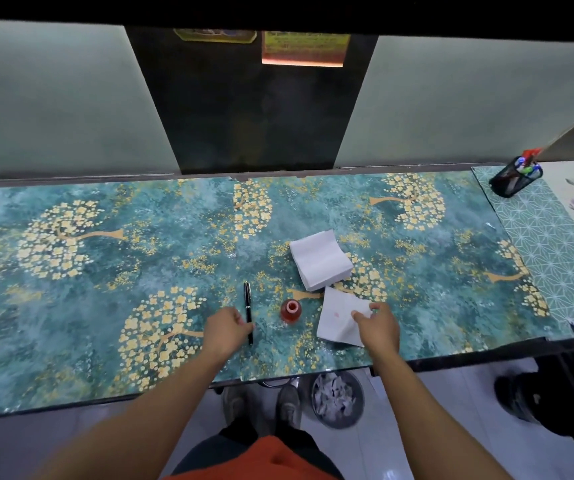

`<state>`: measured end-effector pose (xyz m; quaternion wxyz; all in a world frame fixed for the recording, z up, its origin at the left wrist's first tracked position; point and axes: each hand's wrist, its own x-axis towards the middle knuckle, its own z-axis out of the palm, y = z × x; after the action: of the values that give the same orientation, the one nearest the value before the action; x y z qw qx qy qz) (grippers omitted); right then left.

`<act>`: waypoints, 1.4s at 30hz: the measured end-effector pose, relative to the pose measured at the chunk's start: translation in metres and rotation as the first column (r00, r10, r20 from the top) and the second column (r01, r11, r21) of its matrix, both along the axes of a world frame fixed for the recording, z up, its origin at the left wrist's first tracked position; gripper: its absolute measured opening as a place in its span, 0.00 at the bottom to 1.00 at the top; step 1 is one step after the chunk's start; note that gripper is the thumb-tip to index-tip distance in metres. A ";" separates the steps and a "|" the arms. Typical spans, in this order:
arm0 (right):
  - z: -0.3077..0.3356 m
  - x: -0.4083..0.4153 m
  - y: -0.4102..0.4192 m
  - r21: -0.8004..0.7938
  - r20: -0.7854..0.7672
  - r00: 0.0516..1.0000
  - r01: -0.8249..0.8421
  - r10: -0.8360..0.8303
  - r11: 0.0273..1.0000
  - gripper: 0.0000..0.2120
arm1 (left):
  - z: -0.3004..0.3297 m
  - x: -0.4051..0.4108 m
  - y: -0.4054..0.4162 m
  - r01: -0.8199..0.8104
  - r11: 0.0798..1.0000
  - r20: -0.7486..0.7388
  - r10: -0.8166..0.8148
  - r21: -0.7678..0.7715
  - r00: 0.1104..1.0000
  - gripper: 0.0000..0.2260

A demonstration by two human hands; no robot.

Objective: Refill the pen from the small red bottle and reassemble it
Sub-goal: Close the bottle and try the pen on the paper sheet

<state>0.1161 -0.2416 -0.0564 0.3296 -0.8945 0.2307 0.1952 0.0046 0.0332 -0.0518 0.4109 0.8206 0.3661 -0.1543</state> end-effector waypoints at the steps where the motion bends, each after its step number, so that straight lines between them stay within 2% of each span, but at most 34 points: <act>1: 0.001 0.003 0.001 0.011 -0.010 1.000 0.016 -0.016 1.000 0.17 | 0.001 -0.002 -0.002 0.000 1.000 0.005 0.000 -0.008 1.000 0.13; 3: 0.001 0.009 0.001 0.054 -0.002 0.999 0.046 -0.046 0.997 0.13 | 0.005 -0.005 -0.006 0.005 0.999 0.015 -0.005 -0.035 1.000 0.12; 8: 0.013 0.025 -0.010 0.352 0.114 0.984 0.088 -0.136 0.932 0.12 | 0.009 -0.001 -0.017 0.043 0.997 0.055 -0.039 -0.068 0.998 0.10; 11: 0.022 0.033 -0.022 0.457 0.154 0.948 0.181 -0.279 0.871 0.13 | 0.009 0.004 -0.026 0.056 0.995 0.078 -0.050 -0.083 0.996 0.09; 15: 0.021 0.032 -0.033 0.496 0.156 0.861 0.355 -0.484 0.792 0.16 | 0.012 0.015 -0.039 0.069 0.993 0.096 -0.060 -0.093 0.994 0.10; 17: 0.018 0.025 -0.032 0.436 0.162 0.857 0.383 -0.489 0.814 0.16 | 0.012 0.020 -0.043 0.093 0.993 0.098 -0.086 -0.075 0.991 0.13; 19: 0.015 0.014 -0.024 0.300 0.222 0.896 0.313 -0.385 0.901 0.17 | 0.011 0.023 -0.046 0.125 0.991 0.106 -0.119 -0.049 0.987 0.17; 21: 0.011 0.001 -0.013 0.143 0.321 0.930 0.140 -0.179 0.980 0.16 | 0.011 0.027 -0.048 0.155 0.987 0.114 -0.151 -0.035 0.982 0.21; 23: 0.006 -0.008 -0.001 0.020 0.391 0.920 -0.034 0.023 0.999 0.16 | 0.010 0.032 -0.049 0.175 0.984 0.123 -0.169 -0.040 0.978 0.24; 26: 0.001 -0.010 0.016 -0.063 0.355 0.886 -0.295 0.297 0.954 0.15 | 0.007 0.037 -0.049 0.216 0.976 0.123 -0.211 -0.030 0.970 0.25; 30: -0.007 -0.003 0.032 -0.181 0.133 0.782 -0.585 0.609 0.790 0.16 | 0.006 0.045 -0.054 0.258 0.966 0.114 -0.255 -0.015 0.960 0.24; 32: -0.011 0.000 0.034 -0.231 0.049 0.737 -0.648 0.674 0.726 0.17 | 0.003 0.048 -0.057 0.277 0.961 0.104 -0.274 -0.009 0.956 0.23; 35: -0.015 0.002 0.035 -0.270 0.007 0.710 -0.677 0.704 0.685 0.15 | -0.002 0.049 -0.059 0.279 0.960 0.105 -0.276 -0.010 0.955 0.21; 42: -0.010 0.006 0.036 -0.227 0.045 0.703 -0.685 0.710 0.692 0.07 | -0.009 0.051 -0.057 0.264 0.964 0.149 -0.259 -0.015 0.954 0.19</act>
<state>0.1224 -0.2057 -0.0667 0.1564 -0.9530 -0.1308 0.2241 0.0560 -0.0240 -0.0607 0.4267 0.8636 0.2205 -0.1533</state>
